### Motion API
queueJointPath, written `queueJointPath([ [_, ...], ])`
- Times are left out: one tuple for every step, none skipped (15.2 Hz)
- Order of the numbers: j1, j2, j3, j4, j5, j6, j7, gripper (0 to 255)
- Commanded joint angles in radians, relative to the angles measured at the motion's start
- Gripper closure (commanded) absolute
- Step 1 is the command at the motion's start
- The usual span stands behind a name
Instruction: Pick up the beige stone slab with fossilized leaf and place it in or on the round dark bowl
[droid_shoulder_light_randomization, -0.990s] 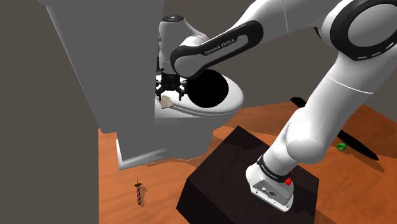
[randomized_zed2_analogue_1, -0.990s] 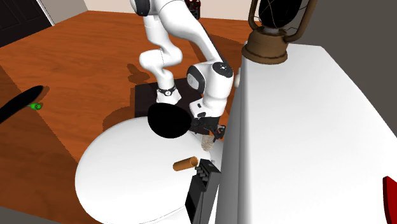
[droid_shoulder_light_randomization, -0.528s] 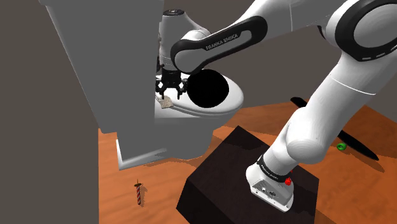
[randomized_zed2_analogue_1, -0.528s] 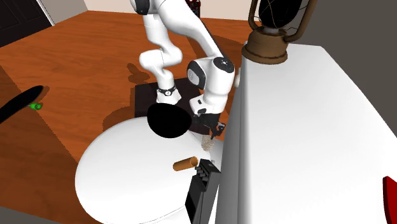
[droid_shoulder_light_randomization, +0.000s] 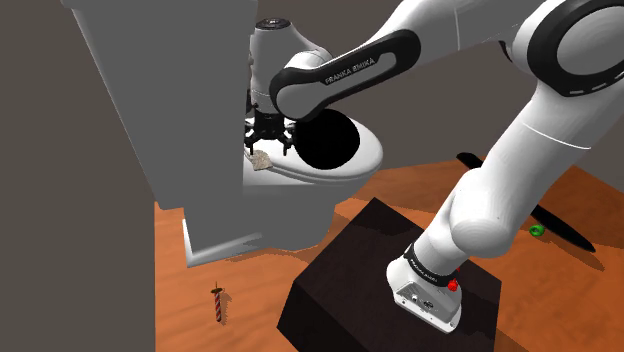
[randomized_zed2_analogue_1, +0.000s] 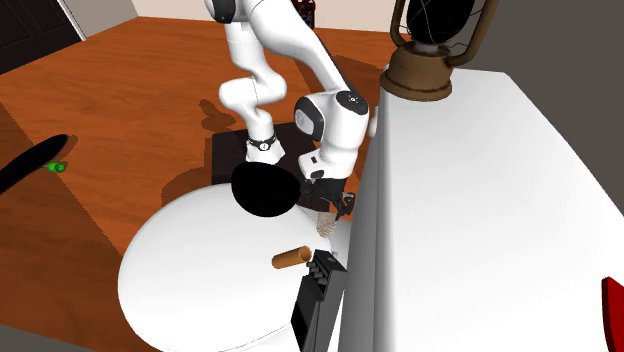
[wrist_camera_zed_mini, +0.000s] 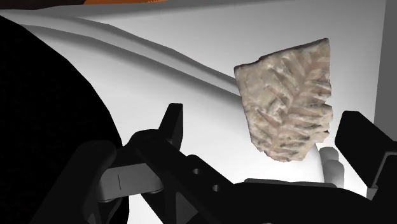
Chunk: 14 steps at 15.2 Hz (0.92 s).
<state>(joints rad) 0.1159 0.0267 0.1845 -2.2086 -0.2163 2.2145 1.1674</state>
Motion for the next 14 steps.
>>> queueJointPath([
  [0.015,0.055,0.014,-0.009,-0.006,0.064,0.004,0],
  [0.015,0.055,0.013,-0.009,-0.006,0.064,0.004,0],
  [0.016,0.055,0.012,-0.009,-0.005,0.064,0.003,0],
  [0.017,0.055,0.011,-0.009,-0.005,0.064,0.003,0],
  [0.018,0.055,0.01,-0.009,-0.005,0.064,0.003,0],
  [0.019,0.055,0.009,-0.009,-0.005,0.064,0.003,0],
  [0.021,0.055,0.008,-0.009,-0.005,0.064,0.003,0],
  [0.021,0.055,0.007,-0.009,-0.005,0.064,0.003,0],
  [0.019,0.035,0.005,-0.037,-0.002,0.073,-0.002,255],
  [0.019,0.032,0.006,-0.035,-0.001,0.069,-0.001,255],
  [0.017,0.01,0.004,-0.063,0.003,0.077,-0.008,255],
  [0.015,0.013,0.002,-0.059,0.003,0.075,-0.012,255],
  [0.015,0.014,0.001,-0.057,0.002,0.074,-0.012,255],
  [0.015,0.013,0.002,-0.054,0.003,0.071,-0.013,255],
])
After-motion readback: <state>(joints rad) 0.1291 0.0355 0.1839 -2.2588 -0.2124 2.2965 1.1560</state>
